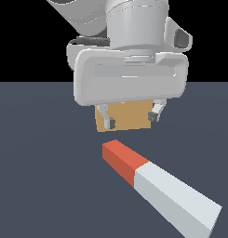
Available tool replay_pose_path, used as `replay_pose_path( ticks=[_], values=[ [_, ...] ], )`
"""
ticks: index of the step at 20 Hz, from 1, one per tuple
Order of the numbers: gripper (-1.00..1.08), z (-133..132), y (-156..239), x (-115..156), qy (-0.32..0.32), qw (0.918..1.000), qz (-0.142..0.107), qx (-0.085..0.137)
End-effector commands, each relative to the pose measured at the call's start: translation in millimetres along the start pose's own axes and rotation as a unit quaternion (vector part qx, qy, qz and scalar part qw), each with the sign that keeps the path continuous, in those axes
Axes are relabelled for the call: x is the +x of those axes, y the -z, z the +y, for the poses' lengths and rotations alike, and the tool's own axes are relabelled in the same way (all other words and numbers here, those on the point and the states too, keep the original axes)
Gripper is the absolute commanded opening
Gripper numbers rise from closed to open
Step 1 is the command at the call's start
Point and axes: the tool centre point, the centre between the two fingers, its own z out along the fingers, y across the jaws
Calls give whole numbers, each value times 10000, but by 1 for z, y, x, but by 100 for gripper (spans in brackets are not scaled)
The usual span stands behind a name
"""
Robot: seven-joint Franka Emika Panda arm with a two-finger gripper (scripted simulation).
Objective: Insert the peg into the horizontal hole in a box.
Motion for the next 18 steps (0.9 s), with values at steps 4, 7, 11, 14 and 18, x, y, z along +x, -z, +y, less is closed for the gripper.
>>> replay_pose_path(
  ticks=[4,7,11,14,18],
  values=[
    [100,5,-22,-30,536,9986,36,27],
    [100,8,-33,-44,786,9969,51,41],
    [100,13,-44,-59,1055,9944,67,56],
    [100,17,-50,-67,1205,9927,75,66],
    [100,20,-55,-73,1336,9910,82,74]
  ],
)
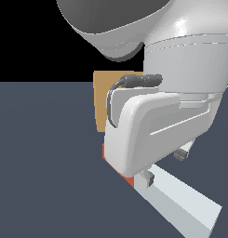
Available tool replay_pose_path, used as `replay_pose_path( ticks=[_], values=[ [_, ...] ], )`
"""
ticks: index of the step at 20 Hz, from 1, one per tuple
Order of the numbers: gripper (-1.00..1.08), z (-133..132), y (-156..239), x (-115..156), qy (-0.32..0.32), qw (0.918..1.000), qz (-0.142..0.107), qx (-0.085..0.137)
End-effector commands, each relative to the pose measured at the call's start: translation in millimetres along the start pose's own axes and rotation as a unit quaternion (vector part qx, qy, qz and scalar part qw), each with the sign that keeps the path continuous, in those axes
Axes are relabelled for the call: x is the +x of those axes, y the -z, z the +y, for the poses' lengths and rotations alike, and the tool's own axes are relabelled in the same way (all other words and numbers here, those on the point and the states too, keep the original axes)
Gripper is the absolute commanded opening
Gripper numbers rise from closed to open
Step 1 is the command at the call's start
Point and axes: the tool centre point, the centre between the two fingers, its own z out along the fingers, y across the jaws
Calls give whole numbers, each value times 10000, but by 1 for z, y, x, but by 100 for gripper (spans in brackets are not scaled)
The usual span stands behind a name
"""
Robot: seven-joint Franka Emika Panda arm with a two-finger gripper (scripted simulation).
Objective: Insert the peg into the horizontal hole in a box.
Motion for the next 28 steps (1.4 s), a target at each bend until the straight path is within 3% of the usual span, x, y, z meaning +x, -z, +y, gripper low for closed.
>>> replay_pose_path(
  ticks=[1,12,22,28],
  values=[
    [100,1,-3,-4,78,10000,2,2],
    [100,2,-6,-6,111,9999,5,6],
    [100,2,-48,-5,111,9999,3,5],
    [100,3,-54,-5,111,9999,3,5]
  ],
)
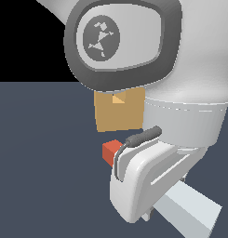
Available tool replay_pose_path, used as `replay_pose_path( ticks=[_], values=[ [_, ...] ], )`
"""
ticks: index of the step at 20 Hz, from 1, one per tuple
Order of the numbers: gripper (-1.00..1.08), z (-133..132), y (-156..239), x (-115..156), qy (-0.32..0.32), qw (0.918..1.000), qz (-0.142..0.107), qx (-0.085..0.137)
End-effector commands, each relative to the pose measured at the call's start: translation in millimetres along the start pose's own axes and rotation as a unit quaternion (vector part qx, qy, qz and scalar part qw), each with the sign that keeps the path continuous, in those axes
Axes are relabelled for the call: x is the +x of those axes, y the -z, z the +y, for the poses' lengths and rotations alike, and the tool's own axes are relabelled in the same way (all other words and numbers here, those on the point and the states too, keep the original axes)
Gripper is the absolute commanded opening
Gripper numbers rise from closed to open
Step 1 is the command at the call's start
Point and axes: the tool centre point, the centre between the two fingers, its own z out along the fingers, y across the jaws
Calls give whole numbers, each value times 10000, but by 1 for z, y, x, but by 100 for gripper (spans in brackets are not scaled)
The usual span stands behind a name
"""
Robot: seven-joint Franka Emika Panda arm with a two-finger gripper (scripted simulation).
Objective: Insert the peg into the horizontal hole in a box.
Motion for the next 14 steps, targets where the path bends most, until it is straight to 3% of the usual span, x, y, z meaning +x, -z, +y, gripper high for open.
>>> replay_pose_path(
  ticks=[1,2,14],
  values=[
    [100,1,1,-1,0,10000,-9,-7],
    [-100,1,1,-1,0,10000,-9,-7],
    [-100,1,1,0,-10,10000,-4,-5]
  ],
)
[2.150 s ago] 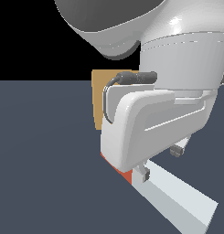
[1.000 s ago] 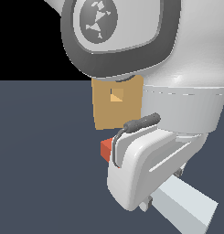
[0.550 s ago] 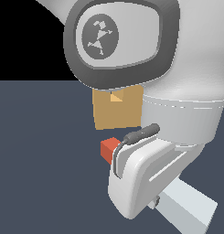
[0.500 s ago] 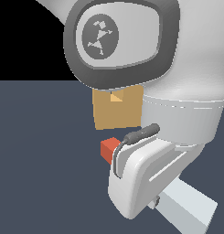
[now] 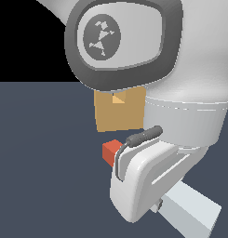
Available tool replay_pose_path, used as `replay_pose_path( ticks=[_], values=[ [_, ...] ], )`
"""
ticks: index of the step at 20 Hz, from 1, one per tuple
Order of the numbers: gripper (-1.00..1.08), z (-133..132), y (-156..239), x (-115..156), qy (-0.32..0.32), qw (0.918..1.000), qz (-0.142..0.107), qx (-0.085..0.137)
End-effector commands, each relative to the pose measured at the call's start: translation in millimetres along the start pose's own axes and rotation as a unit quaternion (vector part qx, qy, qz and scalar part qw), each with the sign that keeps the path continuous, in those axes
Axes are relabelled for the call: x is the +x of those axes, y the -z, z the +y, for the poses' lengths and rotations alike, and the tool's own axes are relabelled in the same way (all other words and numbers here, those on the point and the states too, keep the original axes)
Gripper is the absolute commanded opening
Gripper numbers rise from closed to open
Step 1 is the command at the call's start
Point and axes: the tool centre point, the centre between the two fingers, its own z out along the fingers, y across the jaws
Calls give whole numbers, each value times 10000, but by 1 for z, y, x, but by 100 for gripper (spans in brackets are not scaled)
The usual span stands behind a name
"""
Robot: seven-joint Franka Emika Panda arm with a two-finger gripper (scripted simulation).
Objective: Insert the peg into the horizontal hole in a box.
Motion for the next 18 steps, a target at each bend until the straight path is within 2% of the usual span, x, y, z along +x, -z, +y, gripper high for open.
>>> replay_pose_path(
  ticks=[1,9,18],
  values=[
    [-100,0,1,1,-17,10000,0,-1],
    [-100,3,15,18,-294,9996,0,-2],
    [-100,14,52,59,-996,9950,1,-5]
  ],
)
